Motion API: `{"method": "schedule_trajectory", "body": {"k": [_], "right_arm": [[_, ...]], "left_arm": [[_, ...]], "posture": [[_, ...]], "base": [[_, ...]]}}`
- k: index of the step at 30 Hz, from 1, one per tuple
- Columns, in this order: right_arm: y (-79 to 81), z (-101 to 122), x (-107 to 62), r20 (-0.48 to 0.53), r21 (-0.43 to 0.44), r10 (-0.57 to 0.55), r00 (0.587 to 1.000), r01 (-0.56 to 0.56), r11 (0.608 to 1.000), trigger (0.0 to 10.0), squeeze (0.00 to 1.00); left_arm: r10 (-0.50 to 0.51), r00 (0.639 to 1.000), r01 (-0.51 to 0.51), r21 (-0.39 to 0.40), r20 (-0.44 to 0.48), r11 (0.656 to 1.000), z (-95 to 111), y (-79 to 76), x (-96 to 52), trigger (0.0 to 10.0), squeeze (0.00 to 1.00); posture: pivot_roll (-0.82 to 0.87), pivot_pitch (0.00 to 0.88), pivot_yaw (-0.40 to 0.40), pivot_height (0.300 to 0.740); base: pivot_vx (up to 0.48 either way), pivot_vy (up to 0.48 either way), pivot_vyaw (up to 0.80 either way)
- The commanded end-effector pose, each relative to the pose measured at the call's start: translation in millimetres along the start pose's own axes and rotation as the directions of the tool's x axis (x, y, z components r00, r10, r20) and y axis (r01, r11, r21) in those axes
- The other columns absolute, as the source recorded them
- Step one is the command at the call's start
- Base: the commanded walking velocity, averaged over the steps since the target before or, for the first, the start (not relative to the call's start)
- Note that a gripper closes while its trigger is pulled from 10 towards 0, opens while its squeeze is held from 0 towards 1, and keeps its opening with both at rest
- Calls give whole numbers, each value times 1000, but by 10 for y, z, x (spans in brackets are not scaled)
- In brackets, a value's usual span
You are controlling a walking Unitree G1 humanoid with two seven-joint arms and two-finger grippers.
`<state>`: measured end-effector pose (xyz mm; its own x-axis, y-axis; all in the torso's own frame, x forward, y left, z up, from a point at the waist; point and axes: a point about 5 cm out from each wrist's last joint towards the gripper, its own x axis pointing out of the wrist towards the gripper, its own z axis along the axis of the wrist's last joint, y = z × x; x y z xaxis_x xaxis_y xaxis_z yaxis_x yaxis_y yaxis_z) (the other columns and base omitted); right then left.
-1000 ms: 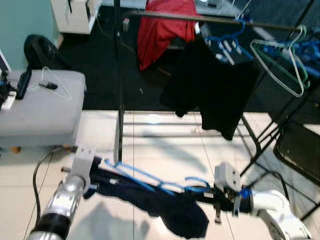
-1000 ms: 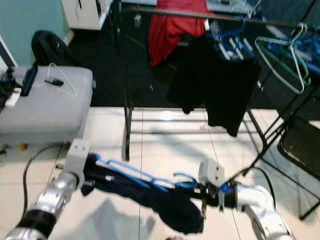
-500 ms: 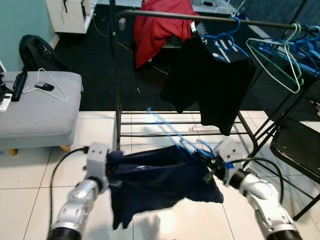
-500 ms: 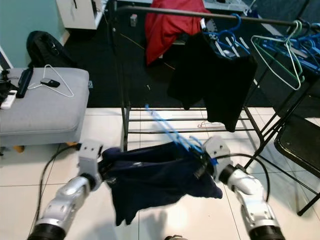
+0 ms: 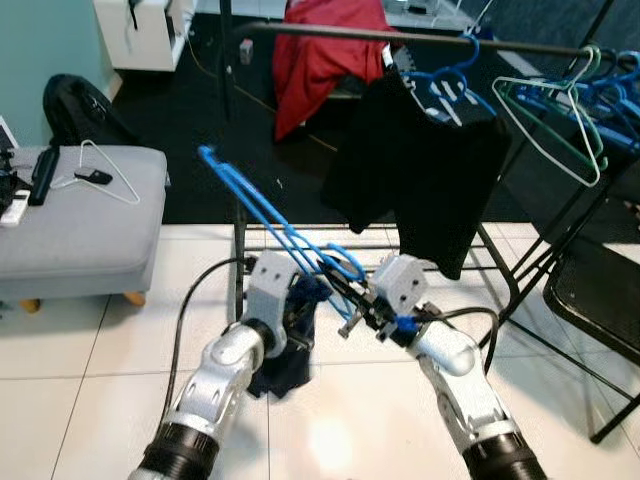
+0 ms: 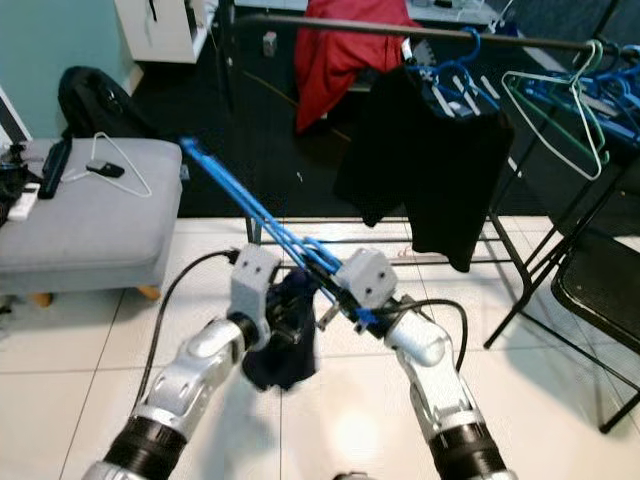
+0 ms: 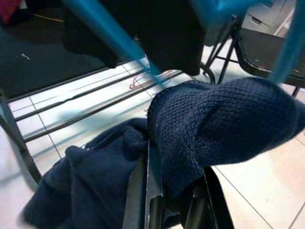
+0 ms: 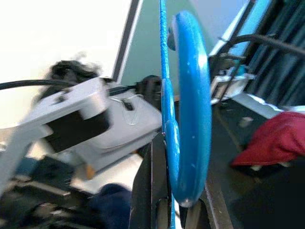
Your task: Hang hanger
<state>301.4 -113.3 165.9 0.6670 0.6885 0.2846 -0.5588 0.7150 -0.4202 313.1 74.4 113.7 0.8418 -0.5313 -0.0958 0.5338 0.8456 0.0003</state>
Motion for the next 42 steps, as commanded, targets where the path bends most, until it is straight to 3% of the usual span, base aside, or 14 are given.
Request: {"method": "schedule_trajectory", "body": {"k": [1, 2, 3, 8, 9, 10, 11, 14, 15, 16, 17, 27, 33, 42], "right_arm": [[-98, 19, -7, 10, -36, -81, 997, 81, 996, 10000, 0], [-98, 19, -7, 10, -36, -81, 997, 81, 996, 10000, 0], [-317, 18, -6, -8, -44, -251, 968, 251, 967, 10000, 0], [-469, -108, -40, -110, -16, -379, 919, 379, 925, 10000, 0], [-583, -301, -169, -228, 38, -501, 835, 521, 853, 10000, 0], [-583, -301, -169, -228, 38, -501, 835, 521, 853, 10000, 0], [-637, -408, -291, -296, 57, -567, 769, 606, 793, 10000, 0], [-642, -472, -372, -339, 68, -580, 740, 635, 770, 10000, 0], [-593, -575, -427, -413, 89, -544, 730, 627, 774, 10000, 0], [-593, -575, -427, -413, 89, -544, 730, 627, 774, 10000, 0], [-500, -725, -481, -515, 112, -481, 710, 612, 783, 10000, 0], [-339, -883, -483, -626, 145, -381, 681, 582, 800, 10000, 0], [-457, -742, -358, -552, 185, -400, 732, 576, 796, 10000, 0], [-564, -630, -287, -500, 187, -411, 762, 558, 808, 10000, 0]], "left_arm": [[-53, 999, 53, 10, -4, 999, 4, -76, -8, 0, 0], [-53, 999, 53, 10, -4, 999, 4, -76, -8, 0, 0], [-47, 998, 47, 16, -34, 999, -46, -62, -42, 0, 0], [27, 996, -25, 25, -83, 999, -139, 29, -94, 0, 0], [190, 972, -187, 34, -136, 982, -299, 243, -211, 0, 0], [190, 972, -187, 34, -136, 982, -299, 243, -211, 0, 0], [357, 913, -353, 55, -197, 934, -530, 492, -413, 0, 0], [478, 847, -480, 52, -234, 876, -711, 681, -630, 0, 0], [563, 791, -580, -4, -239, 814, -800, 802, -799, 2667, 0], [563, 791, -580, -4, -239, 814, -800, 802, -799, 2667, 0], [608, 760, -635, -64, -230, 770, -813, 849, -875, 10000, 0], [617, 775, -631, -118, -138, 766, -637, 815, -817, 10000, 0], [521, 853, -519, -71, 25, 852, -304, 665, -569, 10000, 0], [531, 839, -523, -96, 120, 847, -126, 682, -500, 10000, 0]], "posture": [[-139, 127, -67, 740], [-139, 127, -67, 740], [-138, 125, -64, 740], [-136, 121, -63, 740], [-120, 111, -62, 740], [-120, 111, -62, 740], [-119, 108, -66, 740], [-129, 108, -63, 740], [-129, 108, -63, 740], [-129, 108, -63, 740], [-124, 106, -64, 740], [-121, 101, -67, 740], [-121, 89, -62, 740], [-120, 71, -59, 740]], "base": [[0, 0, 0], [0, 0, 0], [0, 0, 0], [0, 0, 0], [0, 0, 0], [0, 0, 0], [0, 0, 0], [0, 0, 0], [0, 0, 0], [0, 0, 0], [0, 0, 0], [0, 0, 0], [0, 0, 0], [160, 0, 0]]}}
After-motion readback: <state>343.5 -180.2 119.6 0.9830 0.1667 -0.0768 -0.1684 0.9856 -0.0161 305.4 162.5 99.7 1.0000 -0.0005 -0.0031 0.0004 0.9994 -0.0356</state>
